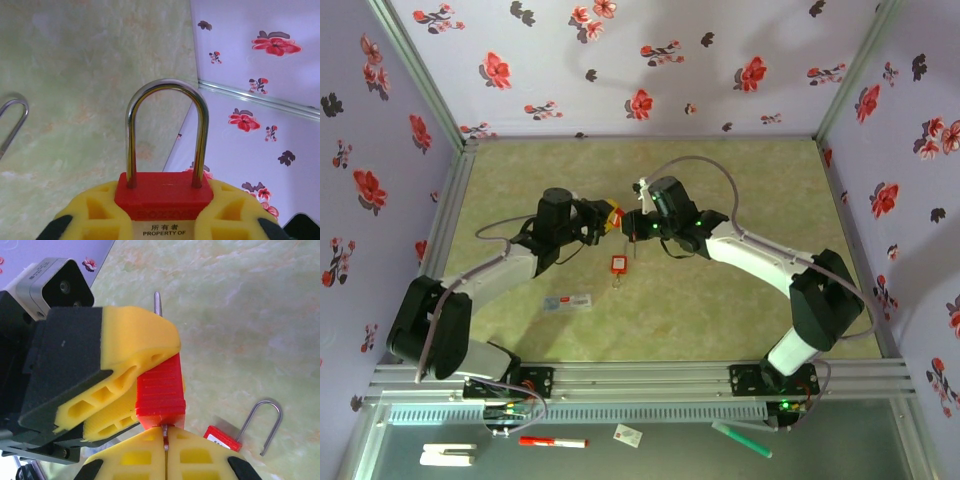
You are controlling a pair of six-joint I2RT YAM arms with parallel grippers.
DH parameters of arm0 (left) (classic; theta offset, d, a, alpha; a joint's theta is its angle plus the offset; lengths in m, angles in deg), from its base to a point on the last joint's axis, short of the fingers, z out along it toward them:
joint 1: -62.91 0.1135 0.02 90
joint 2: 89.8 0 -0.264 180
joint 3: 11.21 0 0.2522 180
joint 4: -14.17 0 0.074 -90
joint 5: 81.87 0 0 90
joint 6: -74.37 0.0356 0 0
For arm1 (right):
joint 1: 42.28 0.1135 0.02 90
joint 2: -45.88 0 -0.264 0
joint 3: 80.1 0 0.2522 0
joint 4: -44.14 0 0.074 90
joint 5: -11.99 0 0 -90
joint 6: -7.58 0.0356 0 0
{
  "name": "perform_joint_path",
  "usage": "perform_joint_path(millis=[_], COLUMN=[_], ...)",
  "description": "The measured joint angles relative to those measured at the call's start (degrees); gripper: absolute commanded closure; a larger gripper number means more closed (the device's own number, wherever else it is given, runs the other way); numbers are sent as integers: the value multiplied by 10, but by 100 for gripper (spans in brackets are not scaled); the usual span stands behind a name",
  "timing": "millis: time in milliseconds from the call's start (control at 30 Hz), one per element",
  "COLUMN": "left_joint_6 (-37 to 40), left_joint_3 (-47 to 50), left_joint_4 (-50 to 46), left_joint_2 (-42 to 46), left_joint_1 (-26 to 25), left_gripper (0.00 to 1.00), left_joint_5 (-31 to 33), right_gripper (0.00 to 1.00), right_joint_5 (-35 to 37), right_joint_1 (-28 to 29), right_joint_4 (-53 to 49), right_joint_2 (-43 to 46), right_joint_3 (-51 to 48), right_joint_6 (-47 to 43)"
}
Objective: Unlock with the key
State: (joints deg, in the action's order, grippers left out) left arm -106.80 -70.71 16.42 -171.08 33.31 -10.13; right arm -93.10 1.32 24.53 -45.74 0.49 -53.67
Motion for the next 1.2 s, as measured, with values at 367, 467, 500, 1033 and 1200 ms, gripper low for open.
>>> perform_joint_path(millis=[367,467,500,1033,1200], left_joint_6=[-2,-2,-2,-2,1], left_joint_3=[21,21,21,46,67], left_joint_4=[30,33,34,68,116], left_joint_2=[0,0,0,-2,0], left_joint_1=[0,0,0,0,0], left_gripper=[100,100,100,100,100], left_joint_5=[0,0,0,3,13], right_gripper=[67,72,74,100,100], right_joint_5=[-56,-61,-61,-94,-136], right_joint_1=[-25,-26,-27,-35,-50], right_joint_4=[17,18,20,102,183], right_joint_2=[-2,-2,-2,-2,-3], right_joint_3=[0,-3,-5,-63,-96], right_joint_6=[60,68,71,133,201])
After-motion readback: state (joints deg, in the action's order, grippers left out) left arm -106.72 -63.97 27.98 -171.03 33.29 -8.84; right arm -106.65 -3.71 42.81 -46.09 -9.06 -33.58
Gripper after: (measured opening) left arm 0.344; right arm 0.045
